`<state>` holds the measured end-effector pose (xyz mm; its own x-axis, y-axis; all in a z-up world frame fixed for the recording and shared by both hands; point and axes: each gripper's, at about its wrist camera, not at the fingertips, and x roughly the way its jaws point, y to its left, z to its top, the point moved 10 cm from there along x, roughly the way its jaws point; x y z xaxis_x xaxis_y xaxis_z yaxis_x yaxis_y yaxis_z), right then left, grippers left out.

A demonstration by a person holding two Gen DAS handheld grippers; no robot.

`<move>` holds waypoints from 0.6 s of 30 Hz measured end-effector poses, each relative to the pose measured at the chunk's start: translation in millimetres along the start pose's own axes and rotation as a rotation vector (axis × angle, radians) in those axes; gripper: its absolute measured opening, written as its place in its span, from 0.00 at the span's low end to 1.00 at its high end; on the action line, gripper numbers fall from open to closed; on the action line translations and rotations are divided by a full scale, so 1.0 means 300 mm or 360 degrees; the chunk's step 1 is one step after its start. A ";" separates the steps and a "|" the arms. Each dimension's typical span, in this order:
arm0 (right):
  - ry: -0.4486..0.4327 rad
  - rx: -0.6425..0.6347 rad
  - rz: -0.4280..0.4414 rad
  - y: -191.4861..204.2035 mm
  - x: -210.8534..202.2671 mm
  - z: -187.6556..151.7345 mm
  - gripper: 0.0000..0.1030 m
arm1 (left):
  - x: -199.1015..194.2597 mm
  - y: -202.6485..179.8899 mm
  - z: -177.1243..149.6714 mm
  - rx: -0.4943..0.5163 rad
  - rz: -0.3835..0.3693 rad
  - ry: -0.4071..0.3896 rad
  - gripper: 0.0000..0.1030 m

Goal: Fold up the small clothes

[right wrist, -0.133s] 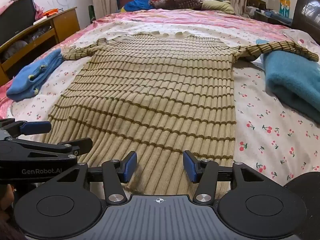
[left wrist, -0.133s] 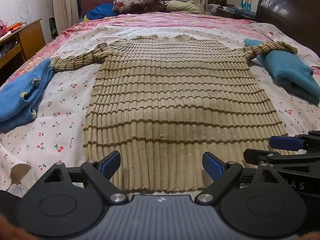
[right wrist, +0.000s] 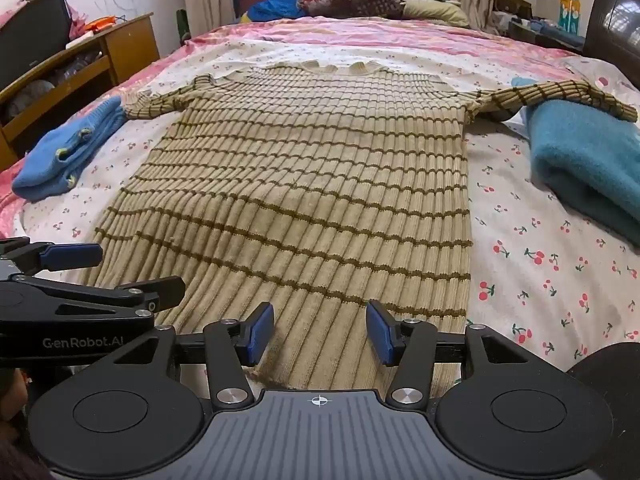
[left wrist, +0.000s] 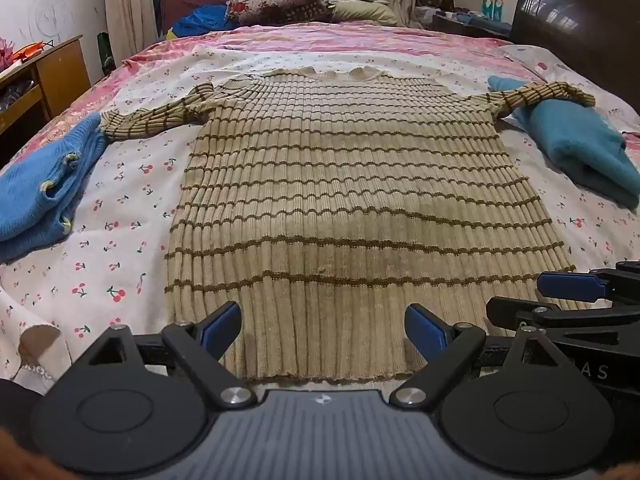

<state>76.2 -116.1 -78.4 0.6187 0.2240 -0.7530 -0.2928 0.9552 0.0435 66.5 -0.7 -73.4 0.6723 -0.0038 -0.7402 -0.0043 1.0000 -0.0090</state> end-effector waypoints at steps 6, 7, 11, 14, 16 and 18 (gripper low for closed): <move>0.0011 -0.0001 -0.0001 0.001 0.004 0.000 0.49 | 0.016 -0.008 -0.024 -0.0002 -0.0001 0.0007 0.91; 0.0011 -0.0002 -0.0001 0.001 0.004 0.000 0.49 | 0.017 -0.010 -0.028 -0.0001 -0.0001 0.0005 0.91; 0.0014 -0.0003 -0.0002 0.001 0.006 0.001 0.50 | 0.020 -0.020 -0.035 -0.0003 -0.0004 0.0017 0.91; 0.0018 -0.0002 -0.0002 0.001 0.007 0.000 0.50 | 0.020 -0.013 -0.035 -0.0012 -0.0013 0.0030 0.91; 0.0022 -0.0002 -0.0004 0.001 0.007 0.000 0.50 | 0.022 -0.012 -0.035 -0.0013 -0.0020 0.0037 0.91; 0.0023 -0.0001 -0.0003 -0.003 0.006 -0.007 0.50 | 0.021 -0.014 -0.036 -0.0014 -0.0021 0.0037 0.91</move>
<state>76.0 -116.8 -81.2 0.6088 0.2192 -0.7624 -0.2922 0.9555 0.0413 62.7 -5.0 -85.2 0.6552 -0.0175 -0.7553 -0.0018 0.9997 -0.0248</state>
